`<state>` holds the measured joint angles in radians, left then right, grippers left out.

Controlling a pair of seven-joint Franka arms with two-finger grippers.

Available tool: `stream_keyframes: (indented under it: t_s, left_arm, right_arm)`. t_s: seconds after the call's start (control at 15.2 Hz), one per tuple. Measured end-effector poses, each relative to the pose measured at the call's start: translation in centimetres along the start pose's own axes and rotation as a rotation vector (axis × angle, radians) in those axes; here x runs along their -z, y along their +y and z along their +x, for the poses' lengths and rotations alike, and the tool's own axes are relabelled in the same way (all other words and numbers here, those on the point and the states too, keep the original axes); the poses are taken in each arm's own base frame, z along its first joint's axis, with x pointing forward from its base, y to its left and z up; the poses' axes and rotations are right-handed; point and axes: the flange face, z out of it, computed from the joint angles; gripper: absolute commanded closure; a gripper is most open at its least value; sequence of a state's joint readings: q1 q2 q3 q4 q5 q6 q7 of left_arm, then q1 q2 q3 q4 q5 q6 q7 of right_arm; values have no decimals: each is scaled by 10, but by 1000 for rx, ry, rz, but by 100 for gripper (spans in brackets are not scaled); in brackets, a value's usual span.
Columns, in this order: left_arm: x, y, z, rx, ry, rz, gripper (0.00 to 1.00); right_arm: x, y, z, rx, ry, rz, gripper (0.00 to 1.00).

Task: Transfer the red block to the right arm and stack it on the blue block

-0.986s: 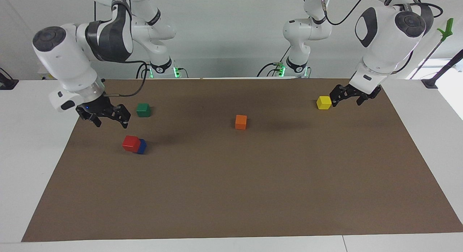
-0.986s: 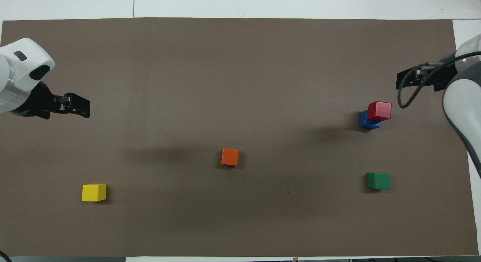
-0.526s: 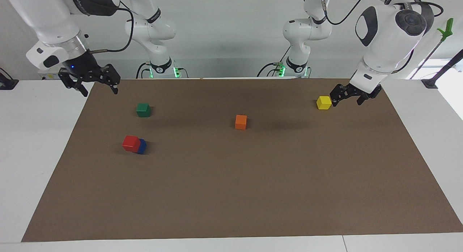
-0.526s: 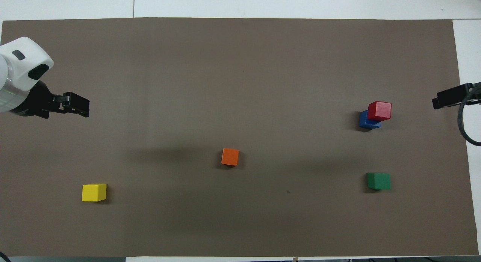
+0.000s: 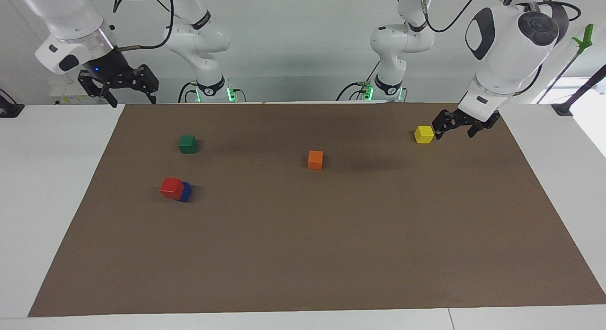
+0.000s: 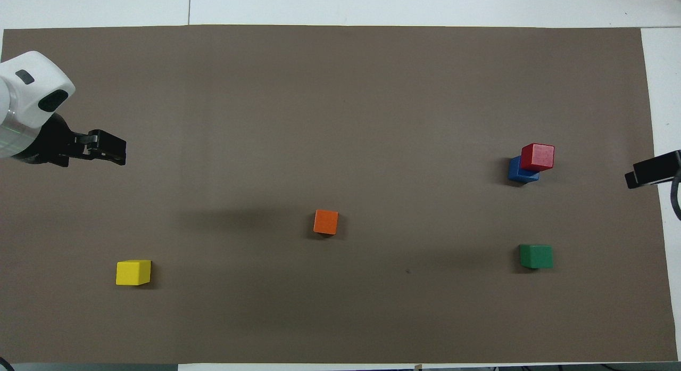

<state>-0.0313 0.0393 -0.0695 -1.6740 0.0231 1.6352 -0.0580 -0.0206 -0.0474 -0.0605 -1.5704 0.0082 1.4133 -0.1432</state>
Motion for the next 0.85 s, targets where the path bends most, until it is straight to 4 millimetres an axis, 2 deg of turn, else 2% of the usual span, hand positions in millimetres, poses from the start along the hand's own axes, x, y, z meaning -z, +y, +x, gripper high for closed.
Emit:
stream_keyframes:
  t_s: [0.39, 0.85]
  left_arm:
    - [1, 1, 1, -2, 8, 0, 0]
    - [2, 2, 2, -3, 21, -1, 0]
  right_arm:
    - [2, 4, 8, -4, 73, -15, 0]
    - [4, 5, 8, -5, 80, -34, 0]
